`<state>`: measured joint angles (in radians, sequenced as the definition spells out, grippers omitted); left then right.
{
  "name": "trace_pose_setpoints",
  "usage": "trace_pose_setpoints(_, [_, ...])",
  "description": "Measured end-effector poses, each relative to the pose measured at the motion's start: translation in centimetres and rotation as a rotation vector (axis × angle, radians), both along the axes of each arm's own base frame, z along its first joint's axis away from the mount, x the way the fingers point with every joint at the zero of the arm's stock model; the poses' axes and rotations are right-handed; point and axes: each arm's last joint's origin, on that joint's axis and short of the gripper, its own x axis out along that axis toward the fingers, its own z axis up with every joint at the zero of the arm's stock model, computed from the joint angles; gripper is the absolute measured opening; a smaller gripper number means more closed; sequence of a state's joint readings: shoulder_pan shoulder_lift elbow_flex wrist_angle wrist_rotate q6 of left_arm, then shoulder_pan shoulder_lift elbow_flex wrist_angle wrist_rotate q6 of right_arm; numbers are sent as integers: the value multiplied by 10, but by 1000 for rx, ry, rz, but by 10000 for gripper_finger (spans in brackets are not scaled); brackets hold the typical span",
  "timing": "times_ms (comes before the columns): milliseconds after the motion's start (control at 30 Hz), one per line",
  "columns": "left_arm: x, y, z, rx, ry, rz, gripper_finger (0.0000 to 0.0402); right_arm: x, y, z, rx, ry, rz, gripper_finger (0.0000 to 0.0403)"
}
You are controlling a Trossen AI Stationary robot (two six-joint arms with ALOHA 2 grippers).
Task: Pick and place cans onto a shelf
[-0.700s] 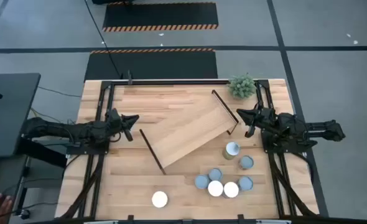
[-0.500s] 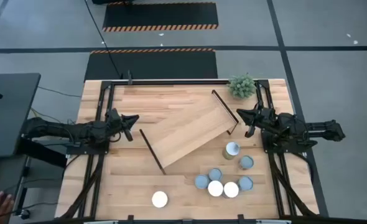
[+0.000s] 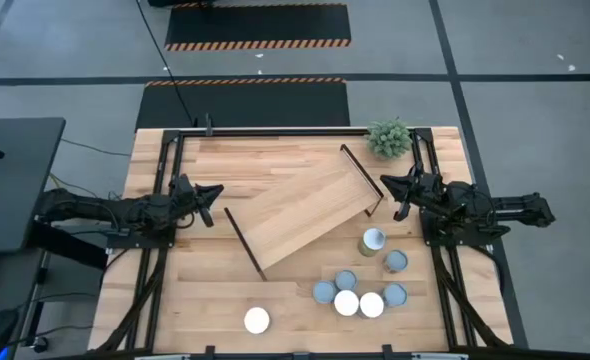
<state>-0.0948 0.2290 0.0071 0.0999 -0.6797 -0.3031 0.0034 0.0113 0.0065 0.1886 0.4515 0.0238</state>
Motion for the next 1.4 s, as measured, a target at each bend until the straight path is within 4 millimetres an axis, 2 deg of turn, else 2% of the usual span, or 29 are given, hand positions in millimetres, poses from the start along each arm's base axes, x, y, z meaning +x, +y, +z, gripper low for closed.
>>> trace_pose_setpoints(733, [0, 0, 0, -7, -7, 1, 25, 0, 0, 0, 0, 0, 0, 29])
trace_pose_setpoints(800, [0, 0, 1, -94, -76, 5, 25, 0, 0, 0, 0, 0, 0, 29])
trace_pose_setpoints(900, [1, -1, 2, -335, -233, 5, 25, 0, 0, 0, 0, 0, 0, 29])
trace_pose_setpoints(967, [1, -1, 2, -412, -282, 14, 25, 0, 0, 0, 0, 0, 0, 29])
trace_pose_setpoints(1267, [0, 0, 2, -344, -248, 22, 25, 0, 0, 0, 0, 0, 0, 29])
trace_pose_setpoints(1400, [1, 0, 6, -391, -317, 21, 25, 0, 0, 0, 0, 0, 0, 29])
